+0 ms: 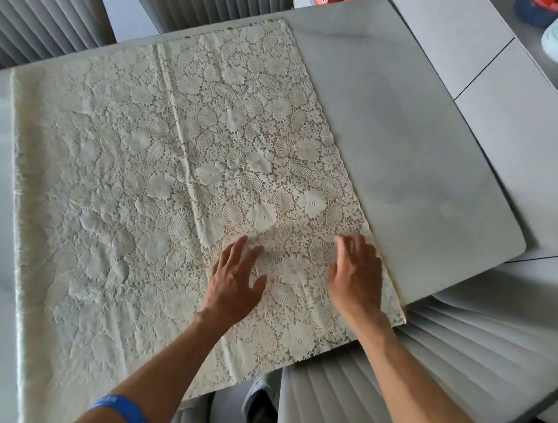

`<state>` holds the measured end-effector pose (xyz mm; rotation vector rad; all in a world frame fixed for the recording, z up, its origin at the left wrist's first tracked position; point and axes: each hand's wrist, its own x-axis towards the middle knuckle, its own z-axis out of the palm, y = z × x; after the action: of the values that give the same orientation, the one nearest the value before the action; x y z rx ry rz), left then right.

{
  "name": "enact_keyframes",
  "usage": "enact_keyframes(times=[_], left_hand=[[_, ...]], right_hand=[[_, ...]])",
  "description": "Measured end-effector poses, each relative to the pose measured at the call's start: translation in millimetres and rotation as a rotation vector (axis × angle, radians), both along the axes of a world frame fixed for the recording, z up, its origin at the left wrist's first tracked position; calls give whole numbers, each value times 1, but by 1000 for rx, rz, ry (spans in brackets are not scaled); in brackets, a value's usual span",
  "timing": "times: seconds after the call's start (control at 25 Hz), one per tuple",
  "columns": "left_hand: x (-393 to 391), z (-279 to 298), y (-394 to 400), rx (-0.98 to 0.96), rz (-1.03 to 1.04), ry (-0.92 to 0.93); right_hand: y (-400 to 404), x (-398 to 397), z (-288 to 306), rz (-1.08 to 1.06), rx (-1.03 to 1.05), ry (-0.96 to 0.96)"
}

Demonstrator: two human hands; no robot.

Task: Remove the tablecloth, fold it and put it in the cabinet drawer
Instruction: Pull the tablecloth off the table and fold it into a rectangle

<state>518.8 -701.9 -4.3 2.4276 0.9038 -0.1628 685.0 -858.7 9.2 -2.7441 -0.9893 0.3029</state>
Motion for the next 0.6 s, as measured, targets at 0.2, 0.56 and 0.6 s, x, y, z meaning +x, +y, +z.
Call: enact_keyframes(times=[0.2, 0.56, 0.6], left_hand=[[-120, 17, 52, -5, 273, 215], [-310, 53, 112, -259, 115, 229], [-321, 53, 119, -286, 132, 225]], right_hand=[[12, -54, -12, 340, -150, 217], [90, -180, 31, 155, -290, 311], [106, -212, 37, 203, -269, 349]])
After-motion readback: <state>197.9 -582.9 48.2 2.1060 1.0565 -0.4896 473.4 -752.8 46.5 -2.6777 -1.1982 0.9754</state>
